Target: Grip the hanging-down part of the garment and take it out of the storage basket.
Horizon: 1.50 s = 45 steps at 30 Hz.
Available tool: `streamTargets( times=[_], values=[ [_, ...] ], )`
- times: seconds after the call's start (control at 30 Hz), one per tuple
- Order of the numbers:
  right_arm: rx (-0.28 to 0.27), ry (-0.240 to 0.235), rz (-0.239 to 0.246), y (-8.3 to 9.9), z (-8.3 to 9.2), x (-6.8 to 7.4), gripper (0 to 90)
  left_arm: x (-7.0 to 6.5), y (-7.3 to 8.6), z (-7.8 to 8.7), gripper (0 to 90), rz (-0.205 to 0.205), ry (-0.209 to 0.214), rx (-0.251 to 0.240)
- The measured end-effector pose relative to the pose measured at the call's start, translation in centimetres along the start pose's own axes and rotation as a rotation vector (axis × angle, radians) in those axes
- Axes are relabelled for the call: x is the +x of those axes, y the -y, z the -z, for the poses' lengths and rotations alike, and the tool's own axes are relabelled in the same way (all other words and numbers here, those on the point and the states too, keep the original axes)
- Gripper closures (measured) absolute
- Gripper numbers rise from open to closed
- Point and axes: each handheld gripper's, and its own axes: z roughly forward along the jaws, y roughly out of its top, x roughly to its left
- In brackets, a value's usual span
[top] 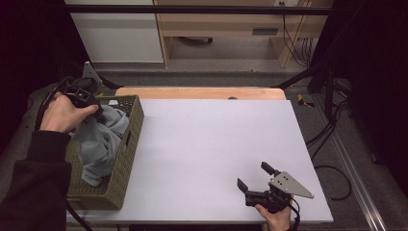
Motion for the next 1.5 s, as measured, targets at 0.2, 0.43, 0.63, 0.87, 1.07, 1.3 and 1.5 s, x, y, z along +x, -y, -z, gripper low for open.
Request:
streamTargets(
  times=[0.2, 0.43, 0.63, 0.87, 1.07, 1.3, 1.5],
  values=[
    [0.002, -0.001, 0.000, 0.0, 0.0, 0.0, 0.3, -0.2, 0.0, 0.2, 74.6, 0.006, 0.003, -0.002],
    [0.005, -0.002, 0.001, 0.0, 0.0, -0.1, 0.3, -0.3, 0.0, 0.8, 74.5, -0.005, -0.005, -0.013],
    [0.007, -0.005, -0.001, 0.1, 0.0, -0.1, 0.3, -0.4, 0.3, 2.1, 74.6, -0.010, -0.009, -0.032],
    [0.011, -0.002, -0.009, 0.1, -0.1, 0.1, 0.3, -0.5, 0.7, 3.9, 75.0, -0.015, -0.011, -0.067],
    [0.009, -0.010, -0.005, 0.1, -0.1, -0.1, 0.3, -0.8, 1.0, 5.9, 76.6, -0.022, -0.025, -0.103],
    [0.012, -0.012, -0.002, 0.1, -0.2, -0.1, 0.3, -1.3, 1.5, 8.2, 79.0, -0.027, -0.035, -0.149],
    [0.011, -0.017, -0.005, 0.0, -0.2, 0.1, 0.4, -1.3, 2.0, 9.6, 79.7, -0.025, -0.043, -0.162]
  ],
)
